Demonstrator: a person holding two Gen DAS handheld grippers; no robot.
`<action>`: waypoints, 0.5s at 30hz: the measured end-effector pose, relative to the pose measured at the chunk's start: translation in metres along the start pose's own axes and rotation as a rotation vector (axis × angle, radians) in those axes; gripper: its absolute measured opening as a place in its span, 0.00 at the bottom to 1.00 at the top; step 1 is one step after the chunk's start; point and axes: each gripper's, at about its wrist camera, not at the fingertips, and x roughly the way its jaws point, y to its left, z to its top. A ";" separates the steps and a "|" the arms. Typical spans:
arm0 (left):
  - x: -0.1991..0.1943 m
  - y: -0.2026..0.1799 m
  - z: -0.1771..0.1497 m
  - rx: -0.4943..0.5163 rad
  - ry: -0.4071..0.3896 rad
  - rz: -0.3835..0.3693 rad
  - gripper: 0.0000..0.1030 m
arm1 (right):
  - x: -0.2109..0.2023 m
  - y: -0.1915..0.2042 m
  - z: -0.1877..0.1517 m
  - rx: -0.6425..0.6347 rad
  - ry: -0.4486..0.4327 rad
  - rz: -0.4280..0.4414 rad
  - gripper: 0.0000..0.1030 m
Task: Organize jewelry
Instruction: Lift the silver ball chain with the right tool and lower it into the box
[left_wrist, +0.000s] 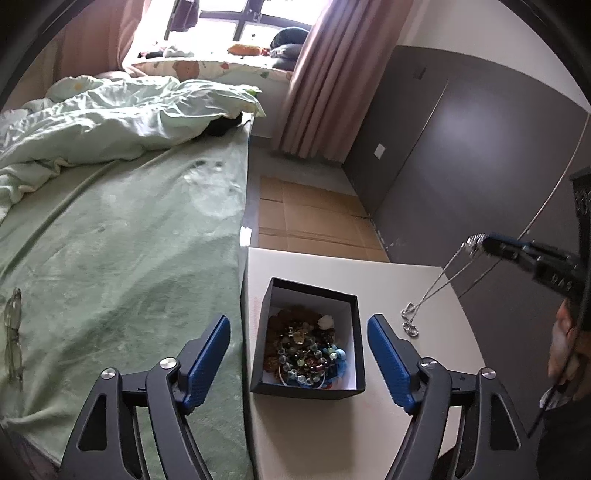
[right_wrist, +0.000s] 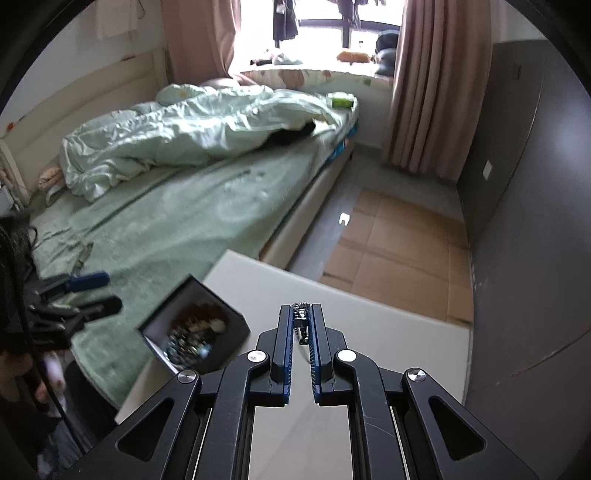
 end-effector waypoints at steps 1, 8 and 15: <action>-0.003 0.001 0.000 -0.002 -0.006 -0.002 0.82 | -0.005 0.003 0.003 -0.004 -0.011 -0.001 0.09; -0.023 0.005 -0.003 -0.006 -0.044 -0.002 0.94 | -0.047 0.027 0.033 -0.046 -0.092 -0.018 0.09; -0.037 0.013 -0.008 -0.020 -0.067 0.004 1.00 | -0.086 0.054 0.064 -0.082 -0.184 -0.025 0.09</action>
